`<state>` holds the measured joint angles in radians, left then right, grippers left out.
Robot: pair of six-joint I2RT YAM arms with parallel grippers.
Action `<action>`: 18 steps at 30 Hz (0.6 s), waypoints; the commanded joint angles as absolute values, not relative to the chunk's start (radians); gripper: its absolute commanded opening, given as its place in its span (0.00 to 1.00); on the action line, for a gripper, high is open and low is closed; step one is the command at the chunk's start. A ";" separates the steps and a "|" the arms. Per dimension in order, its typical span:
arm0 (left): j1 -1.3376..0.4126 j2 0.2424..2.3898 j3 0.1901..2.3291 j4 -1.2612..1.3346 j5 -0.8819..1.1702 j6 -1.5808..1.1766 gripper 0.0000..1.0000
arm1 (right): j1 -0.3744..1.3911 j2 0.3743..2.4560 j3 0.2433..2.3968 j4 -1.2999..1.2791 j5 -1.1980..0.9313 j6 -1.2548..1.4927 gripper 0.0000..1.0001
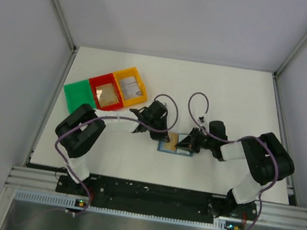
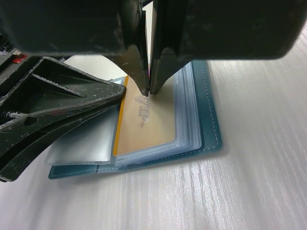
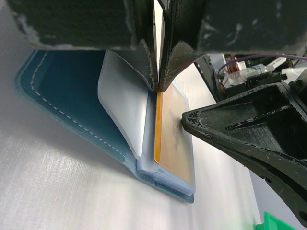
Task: Take the credit cards out of the card holder
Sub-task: Remove the credit card from the card holder.
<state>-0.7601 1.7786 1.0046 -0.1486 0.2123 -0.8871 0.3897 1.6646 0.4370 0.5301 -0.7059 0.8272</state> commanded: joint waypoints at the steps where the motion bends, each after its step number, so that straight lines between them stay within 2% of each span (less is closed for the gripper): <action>1: -0.759 1.799 0.982 -0.121 0.209 -0.882 0.08 | 0.382 1.692 0.419 0.635 -0.747 0.845 0.02; 6: -0.758 1.805 0.965 -0.104 0.222 -0.894 0.07 | 0.377 1.712 0.410 0.710 -0.769 0.877 0.03; 12: -0.758 1.813 0.942 -0.075 0.248 -0.917 0.06 | 0.377 1.710 0.420 0.670 -0.721 0.867 0.15; 18: -0.743 1.761 0.920 -0.072 0.230 -0.930 0.08 | 0.376 1.704 0.437 0.582 -0.677 0.818 0.15</action>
